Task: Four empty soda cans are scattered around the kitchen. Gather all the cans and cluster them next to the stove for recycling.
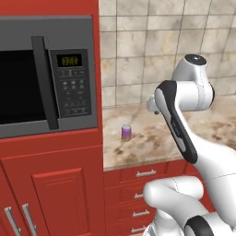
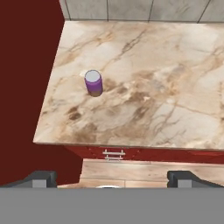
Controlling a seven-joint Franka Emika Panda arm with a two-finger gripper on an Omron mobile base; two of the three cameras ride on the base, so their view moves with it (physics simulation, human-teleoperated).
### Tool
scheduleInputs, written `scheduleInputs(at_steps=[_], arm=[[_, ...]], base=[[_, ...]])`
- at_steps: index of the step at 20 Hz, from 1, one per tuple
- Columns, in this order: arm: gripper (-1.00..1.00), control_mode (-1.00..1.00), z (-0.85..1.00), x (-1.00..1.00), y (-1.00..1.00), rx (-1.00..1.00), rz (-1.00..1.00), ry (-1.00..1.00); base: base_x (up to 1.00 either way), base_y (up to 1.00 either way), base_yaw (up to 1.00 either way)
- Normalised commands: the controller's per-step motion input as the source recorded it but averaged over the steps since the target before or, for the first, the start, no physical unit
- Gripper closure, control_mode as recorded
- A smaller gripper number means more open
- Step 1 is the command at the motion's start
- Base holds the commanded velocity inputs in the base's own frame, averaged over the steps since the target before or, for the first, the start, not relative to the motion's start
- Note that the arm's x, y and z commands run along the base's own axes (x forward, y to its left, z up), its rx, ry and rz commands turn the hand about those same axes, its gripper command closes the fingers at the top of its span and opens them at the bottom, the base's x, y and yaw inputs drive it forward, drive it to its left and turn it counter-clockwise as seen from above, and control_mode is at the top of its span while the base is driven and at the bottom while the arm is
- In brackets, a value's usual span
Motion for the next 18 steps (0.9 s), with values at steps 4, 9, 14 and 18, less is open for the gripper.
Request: scheduleInputs(at_steps=[4, 9, 14, 18], arm=[[-1.00, 1.00, 0.00, 0.00, 0.00, 0.00, 0.00, 0.00], [-1.00, 1.00, 0.00, 0.00, 0.00, 0.00, 0.00, 0.00], [-1.00, 1.00, 0.00, 0.00, 0.00, 0.00, 0.00, 0.00], [-1.00, -1.00, 0.00, 0.01, 0.00, 0.00, 0.00, 0.00]], base=[[0.28, -0.09, 0.09], [0.31, -0.13, 0.05], [0.17, -0.02, 0.01], [0.00, 0.00, 0.00]])
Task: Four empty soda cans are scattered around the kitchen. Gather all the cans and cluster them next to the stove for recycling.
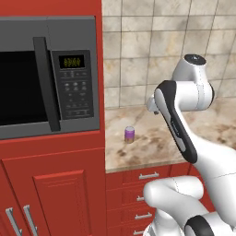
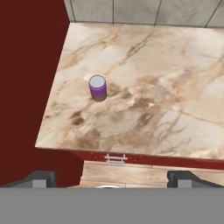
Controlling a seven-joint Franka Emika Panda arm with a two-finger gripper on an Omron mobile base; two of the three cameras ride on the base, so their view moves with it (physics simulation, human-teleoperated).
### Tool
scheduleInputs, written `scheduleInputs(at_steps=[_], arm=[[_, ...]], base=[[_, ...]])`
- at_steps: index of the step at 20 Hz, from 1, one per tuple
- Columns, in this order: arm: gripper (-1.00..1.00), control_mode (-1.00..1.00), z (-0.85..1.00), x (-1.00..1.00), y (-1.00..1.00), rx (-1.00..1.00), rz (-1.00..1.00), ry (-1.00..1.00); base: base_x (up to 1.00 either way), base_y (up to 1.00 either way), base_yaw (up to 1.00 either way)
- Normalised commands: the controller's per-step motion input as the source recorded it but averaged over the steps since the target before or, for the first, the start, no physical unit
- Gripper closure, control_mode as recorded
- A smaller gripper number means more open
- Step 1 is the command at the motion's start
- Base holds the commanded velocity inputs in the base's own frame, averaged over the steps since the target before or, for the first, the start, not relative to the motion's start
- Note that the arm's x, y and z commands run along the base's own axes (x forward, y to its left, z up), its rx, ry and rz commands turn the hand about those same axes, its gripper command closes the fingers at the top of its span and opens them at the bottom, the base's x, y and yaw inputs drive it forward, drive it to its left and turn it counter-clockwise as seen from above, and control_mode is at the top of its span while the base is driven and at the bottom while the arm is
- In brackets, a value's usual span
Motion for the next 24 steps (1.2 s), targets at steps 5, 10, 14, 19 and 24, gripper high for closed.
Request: scheduleInputs(at_steps=[5, 10, 14, 19, 24], arm=[[-1.00, -1.00, -0.01, 0.01, -0.02, 0.00, 0.02, 0.00], [-1.00, -1.00, -0.07, 0.18, -0.03, 0.00, 0.08, 0.04], [-1.00, -1.00, 0.00, 0.18, 0.01, 0.00, 0.09, 0.08], [-1.00, -1.00, -0.14, 0.20, 0.04, 0.00, 0.07, 0.12], [-1.00, -1.00, -0.25, 0.12, 0.11, 0.00, 0.05, 0.07]], base=[[0.00, 0.00, 0.00], [0.00, 0.00, 0.00], [0.00, 0.00, 0.00], [0.00, 0.00, 0.00], [0.00, 0.00, 0.00]])
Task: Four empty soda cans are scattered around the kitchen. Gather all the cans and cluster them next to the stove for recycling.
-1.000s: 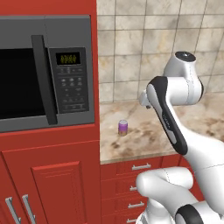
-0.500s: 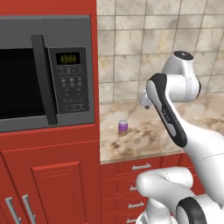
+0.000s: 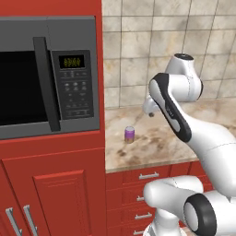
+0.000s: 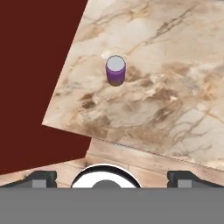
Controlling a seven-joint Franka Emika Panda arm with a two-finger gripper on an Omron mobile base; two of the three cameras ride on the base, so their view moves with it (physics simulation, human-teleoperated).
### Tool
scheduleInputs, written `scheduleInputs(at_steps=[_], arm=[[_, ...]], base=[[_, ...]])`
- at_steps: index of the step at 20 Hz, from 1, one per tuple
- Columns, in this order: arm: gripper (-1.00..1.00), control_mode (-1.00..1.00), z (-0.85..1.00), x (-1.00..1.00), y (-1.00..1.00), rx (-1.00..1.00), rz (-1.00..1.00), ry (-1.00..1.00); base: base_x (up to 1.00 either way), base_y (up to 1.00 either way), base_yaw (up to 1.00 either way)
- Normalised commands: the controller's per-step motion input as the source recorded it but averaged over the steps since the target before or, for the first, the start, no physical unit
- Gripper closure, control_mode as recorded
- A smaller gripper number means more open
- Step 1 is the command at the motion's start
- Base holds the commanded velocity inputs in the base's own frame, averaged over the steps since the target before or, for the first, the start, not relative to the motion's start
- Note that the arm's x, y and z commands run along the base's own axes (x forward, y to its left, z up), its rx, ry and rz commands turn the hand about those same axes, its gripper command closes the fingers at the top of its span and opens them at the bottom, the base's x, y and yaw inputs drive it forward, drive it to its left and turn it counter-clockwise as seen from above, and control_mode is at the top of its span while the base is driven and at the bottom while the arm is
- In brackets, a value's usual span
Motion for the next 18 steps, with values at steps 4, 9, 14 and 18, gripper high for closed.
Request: scheduleInputs(at_steps=[4, 9, 14, 18], arm=[[-1.00, -1.00, -0.28, 0.05, 0.08, 0.00, 0.05, 0.01], [-1.00, -1.00, -0.26, 0.00, 0.02, 0.00, 0.03, -0.06], [-1.00, -1.00, -0.22, 0.00, 0.04, 0.00, 0.01, -0.11], [-1.00, -1.00, -0.20, 0.02, 0.07, 0.00, 0.00, -0.08]], base=[[0.00, 0.00, 0.00], [0.00, 0.00, 0.00], [0.00, 0.00, 0.00], [0.00, 0.00, 0.00]])
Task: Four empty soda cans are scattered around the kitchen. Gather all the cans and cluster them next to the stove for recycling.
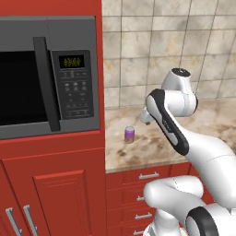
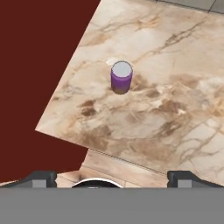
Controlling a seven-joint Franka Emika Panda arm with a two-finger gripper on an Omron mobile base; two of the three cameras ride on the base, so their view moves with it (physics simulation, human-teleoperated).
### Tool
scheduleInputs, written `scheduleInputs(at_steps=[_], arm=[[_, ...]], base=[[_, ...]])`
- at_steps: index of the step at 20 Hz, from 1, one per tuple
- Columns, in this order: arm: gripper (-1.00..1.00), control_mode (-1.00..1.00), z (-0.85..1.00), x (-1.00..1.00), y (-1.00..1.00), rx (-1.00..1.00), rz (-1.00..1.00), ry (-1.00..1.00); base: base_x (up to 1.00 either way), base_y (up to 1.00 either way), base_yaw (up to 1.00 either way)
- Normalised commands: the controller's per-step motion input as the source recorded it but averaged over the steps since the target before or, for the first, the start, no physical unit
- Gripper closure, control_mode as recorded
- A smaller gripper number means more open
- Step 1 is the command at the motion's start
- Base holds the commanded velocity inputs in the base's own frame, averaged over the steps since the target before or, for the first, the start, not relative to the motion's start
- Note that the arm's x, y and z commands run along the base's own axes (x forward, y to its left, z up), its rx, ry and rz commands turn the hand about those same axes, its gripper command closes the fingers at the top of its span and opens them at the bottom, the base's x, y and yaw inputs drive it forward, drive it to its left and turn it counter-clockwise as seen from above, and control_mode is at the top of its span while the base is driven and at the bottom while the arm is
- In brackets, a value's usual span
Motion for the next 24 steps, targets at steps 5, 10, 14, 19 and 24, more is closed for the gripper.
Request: scheduleInputs(at_steps=[5, 10, 14, 19, 24], arm=[[-1.00, -1.00, -0.14, 0.11, 0.05, 0.00, 0.00, -0.01], [-1.00, -1.00, -0.11, 0.16, 0.03, 0.00, 0.00, 0.00], [-1.00, -1.00, -0.08, 0.18, 0.03, 0.00, 0.00, 0.00], [-1.00, -1.00, -0.11, 0.20, 0.08, 0.00, 0.00, 0.00], [-1.00, -1.00, -0.14, 0.17, 0.12, 0.00, 0.00, 0.00]], base=[[0.00, 0.00, 0.00], [0.00, 0.00, 0.00], [0.00, 0.00, 0.00], [0.00, 0.00, 0.00], [0.00, 0.00, 0.00]])
